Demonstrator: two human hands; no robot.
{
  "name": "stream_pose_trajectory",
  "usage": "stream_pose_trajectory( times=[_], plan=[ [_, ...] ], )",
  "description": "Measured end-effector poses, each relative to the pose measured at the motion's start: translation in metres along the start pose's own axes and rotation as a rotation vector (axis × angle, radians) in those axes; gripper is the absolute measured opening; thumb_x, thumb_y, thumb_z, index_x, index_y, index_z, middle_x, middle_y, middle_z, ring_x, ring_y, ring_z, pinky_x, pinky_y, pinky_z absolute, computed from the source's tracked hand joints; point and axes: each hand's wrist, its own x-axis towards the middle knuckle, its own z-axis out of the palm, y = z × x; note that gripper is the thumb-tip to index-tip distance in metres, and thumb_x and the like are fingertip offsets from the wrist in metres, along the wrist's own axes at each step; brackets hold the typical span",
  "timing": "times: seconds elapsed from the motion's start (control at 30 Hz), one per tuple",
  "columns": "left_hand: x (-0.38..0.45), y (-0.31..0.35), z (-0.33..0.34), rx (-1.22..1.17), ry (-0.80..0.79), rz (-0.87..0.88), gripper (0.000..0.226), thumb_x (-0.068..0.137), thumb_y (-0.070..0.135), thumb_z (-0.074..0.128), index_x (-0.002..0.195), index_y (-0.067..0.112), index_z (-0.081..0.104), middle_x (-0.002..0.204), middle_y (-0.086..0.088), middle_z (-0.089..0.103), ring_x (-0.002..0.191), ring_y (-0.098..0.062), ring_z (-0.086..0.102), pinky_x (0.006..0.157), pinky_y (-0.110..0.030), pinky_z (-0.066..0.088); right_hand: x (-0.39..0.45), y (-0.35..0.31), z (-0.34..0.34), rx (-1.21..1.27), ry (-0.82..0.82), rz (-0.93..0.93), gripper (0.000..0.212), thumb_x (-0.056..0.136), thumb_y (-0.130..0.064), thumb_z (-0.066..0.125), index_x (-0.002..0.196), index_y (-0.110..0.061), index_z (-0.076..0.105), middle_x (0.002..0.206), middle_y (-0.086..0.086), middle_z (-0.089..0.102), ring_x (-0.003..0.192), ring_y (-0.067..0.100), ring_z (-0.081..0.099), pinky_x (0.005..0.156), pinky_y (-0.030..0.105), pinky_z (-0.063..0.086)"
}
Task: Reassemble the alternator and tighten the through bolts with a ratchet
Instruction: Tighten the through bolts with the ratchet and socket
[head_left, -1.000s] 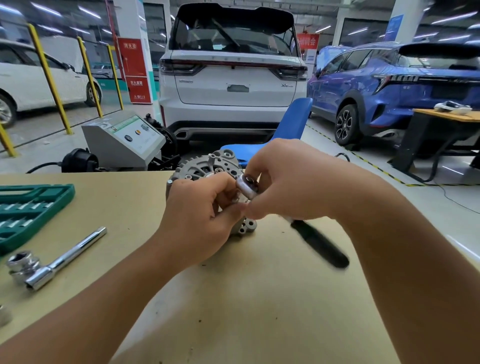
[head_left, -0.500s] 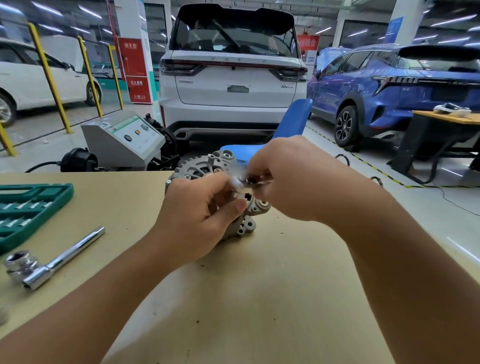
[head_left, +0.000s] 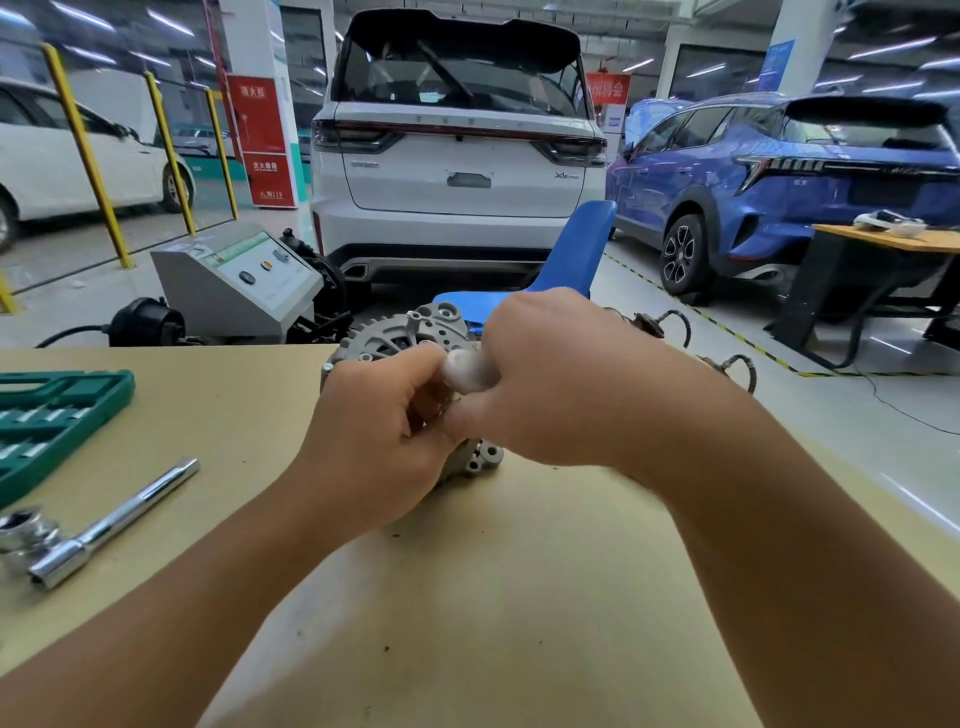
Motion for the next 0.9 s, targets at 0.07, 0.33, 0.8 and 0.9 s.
stream_pose_trajectory(
  times=[0.07, 0.33, 0.8, 0.9],
  plan=[
    [0.0, 0.0, 0.001, 0.006, 0.045, -0.017, 0.022, 0.083, 0.033, 0.064, 0.074, 0.013, 0.06, 0.059, 0.005, 0.052, 0.056, -0.026, 0.044, 0.051, -0.048, 0.041, -0.001, -0.001, -0.004, 0.104, -0.051, 0.02, 0.038, 0.075, -0.037, 0.073, 0.055, -0.015, 0.05, 0.041, -0.008, 0.04, 0.037, 0.011, 0.034, 0.033, 0.017, 0.026],
    [0.001, 0.0, -0.003, 0.018, -0.024, 0.002, 0.008, 0.085, 0.034, 0.072, 0.081, 0.03, 0.066, 0.059, 0.016, 0.055, 0.053, -0.01, 0.049, 0.051, -0.026, 0.036, 0.002, 0.005, -0.001, 0.042, 0.003, 0.016, 0.023, 0.082, -0.023, 0.072, 0.069, -0.013, 0.057, 0.063, 0.001, 0.053, 0.057, 0.025, 0.046, 0.049, 0.029, 0.036],
    [-0.001, -0.002, 0.0, 0.018, 0.014, -0.036, 0.017, 0.08, 0.019, 0.077, 0.077, 0.022, 0.061, 0.063, 0.008, 0.057, 0.056, -0.019, 0.051, 0.052, -0.039, 0.044, 0.0, 0.003, -0.009, 0.102, -0.084, 0.037, 0.032, 0.069, -0.036, 0.076, 0.062, -0.009, 0.06, 0.053, 0.002, 0.057, 0.047, 0.016, 0.04, 0.04, 0.022, 0.031],
    [0.0, -0.002, -0.002, 0.0, -0.018, -0.032, 0.009, 0.082, 0.03, 0.074, 0.079, 0.027, 0.066, 0.063, 0.008, 0.06, 0.054, -0.014, 0.052, 0.053, -0.031, 0.041, 0.0, 0.004, -0.01, 0.085, -0.077, 0.018, 0.019, 0.075, -0.03, 0.073, 0.076, -0.011, 0.072, 0.069, 0.007, 0.069, 0.057, 0.02, 0.056, 0.048, 0.033, 0.047]
  ],
)
